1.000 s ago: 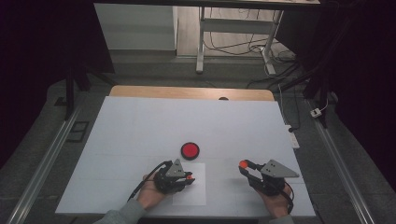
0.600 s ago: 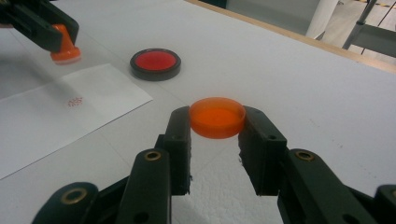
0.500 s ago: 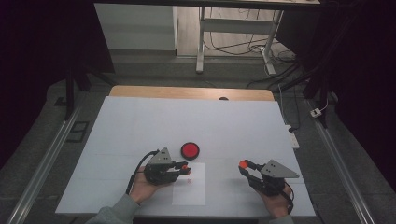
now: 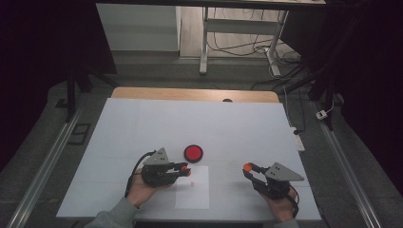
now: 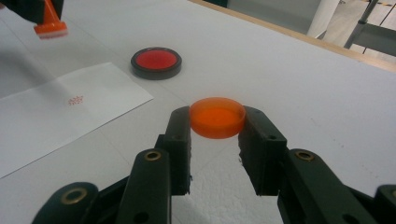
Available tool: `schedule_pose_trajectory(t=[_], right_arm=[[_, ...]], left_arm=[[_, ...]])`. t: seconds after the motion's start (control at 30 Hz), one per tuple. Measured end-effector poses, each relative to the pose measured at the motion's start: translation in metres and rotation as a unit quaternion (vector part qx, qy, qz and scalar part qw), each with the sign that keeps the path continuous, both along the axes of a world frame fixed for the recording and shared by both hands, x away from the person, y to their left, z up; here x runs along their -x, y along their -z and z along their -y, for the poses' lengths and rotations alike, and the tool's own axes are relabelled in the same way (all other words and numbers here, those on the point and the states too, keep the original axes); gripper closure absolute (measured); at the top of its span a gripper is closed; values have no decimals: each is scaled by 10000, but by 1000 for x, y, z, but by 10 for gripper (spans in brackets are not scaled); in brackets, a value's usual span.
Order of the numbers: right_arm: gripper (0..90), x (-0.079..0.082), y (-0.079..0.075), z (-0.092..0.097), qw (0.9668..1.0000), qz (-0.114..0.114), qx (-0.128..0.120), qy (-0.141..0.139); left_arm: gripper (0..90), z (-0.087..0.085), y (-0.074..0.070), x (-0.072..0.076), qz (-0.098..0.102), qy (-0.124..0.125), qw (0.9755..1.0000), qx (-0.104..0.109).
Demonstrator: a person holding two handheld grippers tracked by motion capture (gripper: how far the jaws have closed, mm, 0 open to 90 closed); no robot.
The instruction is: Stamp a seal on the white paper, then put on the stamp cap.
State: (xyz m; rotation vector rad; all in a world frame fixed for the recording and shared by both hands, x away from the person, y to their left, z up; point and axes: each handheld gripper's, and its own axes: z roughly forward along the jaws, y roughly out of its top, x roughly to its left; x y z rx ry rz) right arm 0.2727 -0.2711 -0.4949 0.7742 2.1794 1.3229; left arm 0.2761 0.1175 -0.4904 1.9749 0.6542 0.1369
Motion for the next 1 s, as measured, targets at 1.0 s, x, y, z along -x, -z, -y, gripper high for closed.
schedule_pose_trajectory(t=[1.0], right_arm=[[640, -1, 1, 0, 10000, -34, -1, 14]], left_arm=[[727, -21, -21, -3, 219, -88, 9995, 208]])
